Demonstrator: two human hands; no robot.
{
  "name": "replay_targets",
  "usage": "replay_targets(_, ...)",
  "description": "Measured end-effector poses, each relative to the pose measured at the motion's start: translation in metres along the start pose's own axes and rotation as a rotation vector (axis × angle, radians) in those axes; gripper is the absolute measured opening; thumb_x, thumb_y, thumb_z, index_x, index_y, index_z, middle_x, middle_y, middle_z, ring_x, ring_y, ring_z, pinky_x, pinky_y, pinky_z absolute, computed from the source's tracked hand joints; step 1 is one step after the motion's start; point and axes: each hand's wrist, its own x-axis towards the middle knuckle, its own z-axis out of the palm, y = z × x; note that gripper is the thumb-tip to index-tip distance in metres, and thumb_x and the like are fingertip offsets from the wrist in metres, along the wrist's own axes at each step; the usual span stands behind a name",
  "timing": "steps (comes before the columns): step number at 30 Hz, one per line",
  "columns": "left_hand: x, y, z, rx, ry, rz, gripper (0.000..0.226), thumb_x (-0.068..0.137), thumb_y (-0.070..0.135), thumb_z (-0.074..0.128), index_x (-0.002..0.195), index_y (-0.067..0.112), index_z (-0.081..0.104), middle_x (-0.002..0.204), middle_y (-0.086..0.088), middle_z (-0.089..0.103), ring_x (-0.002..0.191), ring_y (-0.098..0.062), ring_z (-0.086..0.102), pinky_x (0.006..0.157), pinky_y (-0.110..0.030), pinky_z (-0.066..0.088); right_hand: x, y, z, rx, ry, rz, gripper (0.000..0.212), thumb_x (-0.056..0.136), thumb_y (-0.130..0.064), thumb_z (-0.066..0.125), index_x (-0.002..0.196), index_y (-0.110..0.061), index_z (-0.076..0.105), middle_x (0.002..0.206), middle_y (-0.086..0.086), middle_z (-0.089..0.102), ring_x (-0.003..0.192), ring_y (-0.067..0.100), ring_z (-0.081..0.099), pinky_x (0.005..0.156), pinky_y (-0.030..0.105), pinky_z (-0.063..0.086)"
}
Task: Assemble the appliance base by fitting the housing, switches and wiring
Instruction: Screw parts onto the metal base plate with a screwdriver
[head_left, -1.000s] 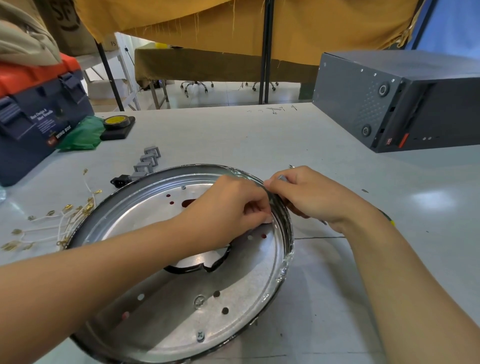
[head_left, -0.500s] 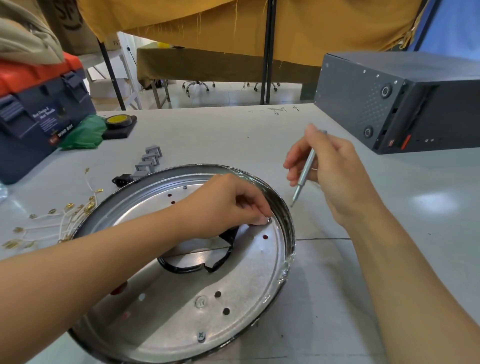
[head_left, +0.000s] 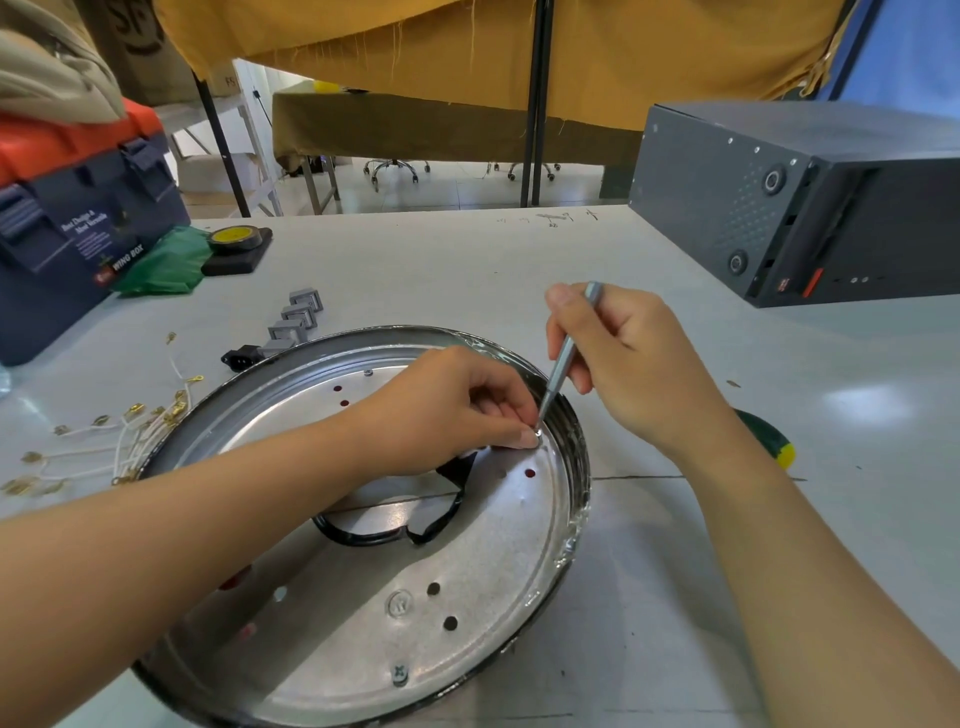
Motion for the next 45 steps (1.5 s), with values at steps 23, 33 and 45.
replay_targets(23,0.0013,-0.0022,0.0009,0.042,0.008,0.009,0.006,0.078,0.014,0.074,0.076,0.018,0.07,0.067,0.001,0.065,0.057,-0.002,0.053,0.061,-0.016,0.047,0.0001,-0.0027,-0.0028,-0.125,-0.102,-0.073,0.043,0.098,-0.032,0.045,0.065,-0.007,0.057,0.058,0.024,0.049,0.056,0.036,0.043,0.056,0.04,0.038)
replay_targets(33,0.0008,-0.0002,0.0011,0.045,0.003,0.005,0.006,0.078,0.014,0.074,0.076,0.018,0.07,0.067,0.003,0.064,0.058,-0.002,0.053,0.061,-0.014,0.045,0.0009,-0.0042,-0.0043,-0.127,-0.169,-0.041,0.04,0.098,-0.033,0.044,0.068,-0.011,0.057,0.055,0.015,0.044,0.051,0.026,0.038,0.054,0.035,0.036)
replay_targets(45,0.0018,-0.0023,0.0022,0.074,0.012,0.021,0.009,0.078,0.016,0.074,0.073,0.021,0.068,0.063,0.008,0.062,0.056,0.001,0.051,0.06,-0.013,0.044,0.0004,-0.0035,0.0042,-0.174,-0.102,-0.107,0.042,0.095,-0.038,0.047,0.065,-0.01,0.056,0.051,0.0,0.047,0.05,0.018,0.043,0.053,0.025,0.038)
